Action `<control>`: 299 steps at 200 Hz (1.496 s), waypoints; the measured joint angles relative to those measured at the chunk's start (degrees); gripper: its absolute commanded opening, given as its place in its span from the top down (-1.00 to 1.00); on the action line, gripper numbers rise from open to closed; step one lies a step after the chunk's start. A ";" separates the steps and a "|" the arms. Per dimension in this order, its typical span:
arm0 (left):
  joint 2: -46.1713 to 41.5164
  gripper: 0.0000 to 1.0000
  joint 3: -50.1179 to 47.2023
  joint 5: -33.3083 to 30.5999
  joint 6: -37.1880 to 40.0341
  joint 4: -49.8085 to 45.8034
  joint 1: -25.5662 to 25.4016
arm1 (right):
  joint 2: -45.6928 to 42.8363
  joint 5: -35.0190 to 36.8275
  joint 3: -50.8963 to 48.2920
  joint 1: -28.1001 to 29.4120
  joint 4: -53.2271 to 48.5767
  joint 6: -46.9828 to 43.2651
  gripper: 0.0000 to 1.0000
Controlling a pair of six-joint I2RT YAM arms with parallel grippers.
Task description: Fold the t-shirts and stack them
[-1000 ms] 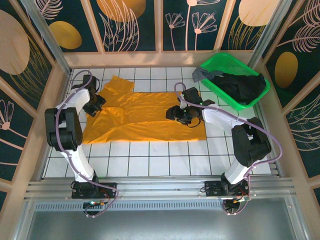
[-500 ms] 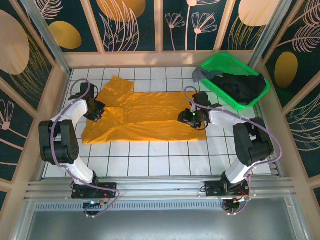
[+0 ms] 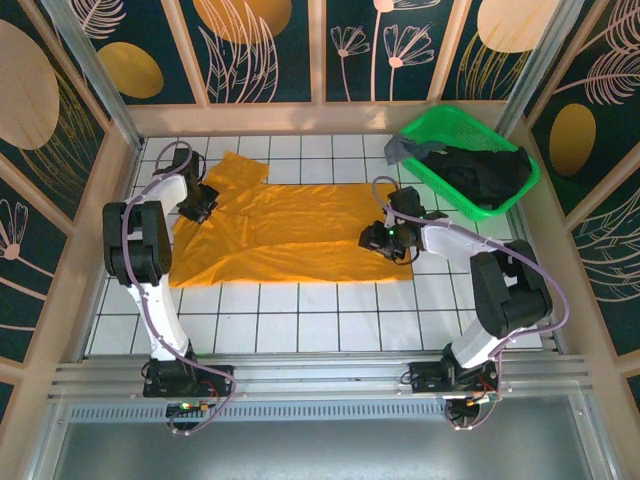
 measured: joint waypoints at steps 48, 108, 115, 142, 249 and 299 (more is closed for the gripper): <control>1.75 0.45 1.88 -0.94 2.93 -1.92 0.00 | -0.68 0.85 -0.20 -0.04 -0.02 0.17 0.13; -9.42 0.56 2.93 -9.49 10.47 -5.49 -8.39 | -1.62 -0.68 -0.20 -0.31 1.38 -0.04 -0.01; -10.14 0.60 3.26 -9.55 12.20 -5.31 -11.23 | -1.97 -1.81 -0.20 -0.31 2.27 -0.24 -0.04; -10.05 0.57 1.44 -7.63 17.77 -4.90 -19.85 | -3.32 -5.99 0.79 -0.31 4.96 -1.16 -0.06; -0.74 0.43 0.17 -10.16 25.99 -6.34 -20.09 | -3.32 -8.44 5.01 -0.31 5.95 -1.31 -0.06; 0.00 0.49 0.17 -11.26 27.06 -6.21 -20.09 | -3.32 -8.44 4.96 -0.31 5.97 -1.29 -0.06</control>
